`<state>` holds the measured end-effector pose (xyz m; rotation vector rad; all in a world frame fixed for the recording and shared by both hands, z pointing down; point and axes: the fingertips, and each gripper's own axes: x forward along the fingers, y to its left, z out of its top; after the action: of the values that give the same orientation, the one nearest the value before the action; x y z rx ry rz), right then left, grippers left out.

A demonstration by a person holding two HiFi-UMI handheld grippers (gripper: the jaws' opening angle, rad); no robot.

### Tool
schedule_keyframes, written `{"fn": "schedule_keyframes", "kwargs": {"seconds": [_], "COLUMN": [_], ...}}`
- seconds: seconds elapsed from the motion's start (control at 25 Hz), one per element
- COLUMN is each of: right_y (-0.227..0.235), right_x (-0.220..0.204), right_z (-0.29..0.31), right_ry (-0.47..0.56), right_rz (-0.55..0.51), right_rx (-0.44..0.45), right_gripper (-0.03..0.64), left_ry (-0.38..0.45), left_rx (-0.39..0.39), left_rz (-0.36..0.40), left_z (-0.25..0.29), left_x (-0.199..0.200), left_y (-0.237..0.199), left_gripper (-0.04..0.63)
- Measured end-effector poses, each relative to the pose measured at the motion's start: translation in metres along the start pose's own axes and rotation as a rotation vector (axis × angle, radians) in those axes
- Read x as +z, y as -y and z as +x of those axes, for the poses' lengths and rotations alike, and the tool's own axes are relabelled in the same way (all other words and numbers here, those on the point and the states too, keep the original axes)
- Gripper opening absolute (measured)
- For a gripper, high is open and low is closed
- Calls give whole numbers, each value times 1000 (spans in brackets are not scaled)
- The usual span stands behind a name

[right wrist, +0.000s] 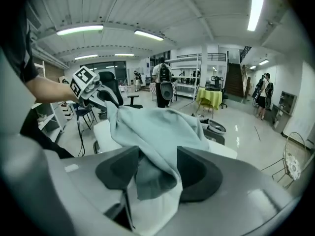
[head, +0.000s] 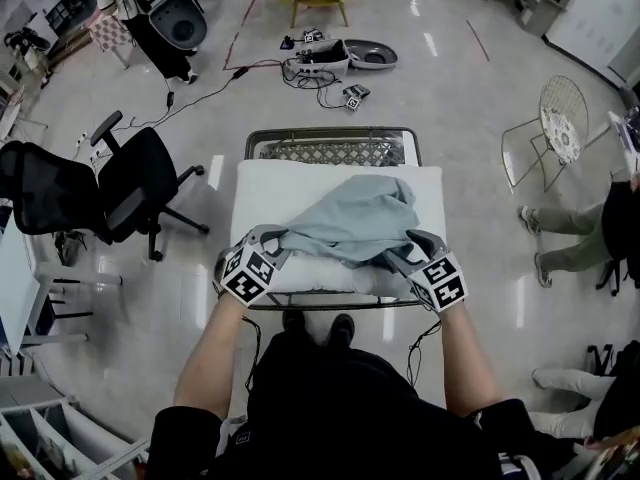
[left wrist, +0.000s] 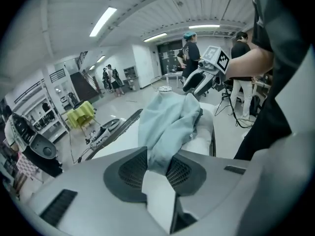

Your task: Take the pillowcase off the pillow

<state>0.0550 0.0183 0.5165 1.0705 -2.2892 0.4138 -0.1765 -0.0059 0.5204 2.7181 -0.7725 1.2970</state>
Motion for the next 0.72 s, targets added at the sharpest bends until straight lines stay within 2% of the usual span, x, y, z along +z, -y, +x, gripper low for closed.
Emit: {"fn": "schedule_keyframes", "kwargs": {"seconds": [0.12, 0.28, 0.32, 0.36, 0.52, 0.72], "right_y": [4, 10, 13, 14, 7, -22], "right_x": [22, 50, 60, 72, 121, 178], "right_z": [-15, -33, -38, -43, -57, -61], "right_ry": [66, 134, 169, 213, 386, 491], "right_rz": [1, -11, -4, 12, 115, 99], "right_rx": [7, -6, -15, -22, 7, 23], "right_gripper": [255, 252, 222, 173, 112, 57], "left_ry": [8, 14, 26, 52, 226, 413], "left_rx": [15, -58, -61, -52, 12, 73], "left_rz": [-41, -68, -76, -89, -147, -162], "left_z": [-17, -36, -41, -47, -75, -110], "left_x": [-5, -18, -17, -14, 30, 90], "left_y": [2, 18, 18, 14, -10, -35], "left_gripper": [100, 156, 156, 156, 155, 146]}}
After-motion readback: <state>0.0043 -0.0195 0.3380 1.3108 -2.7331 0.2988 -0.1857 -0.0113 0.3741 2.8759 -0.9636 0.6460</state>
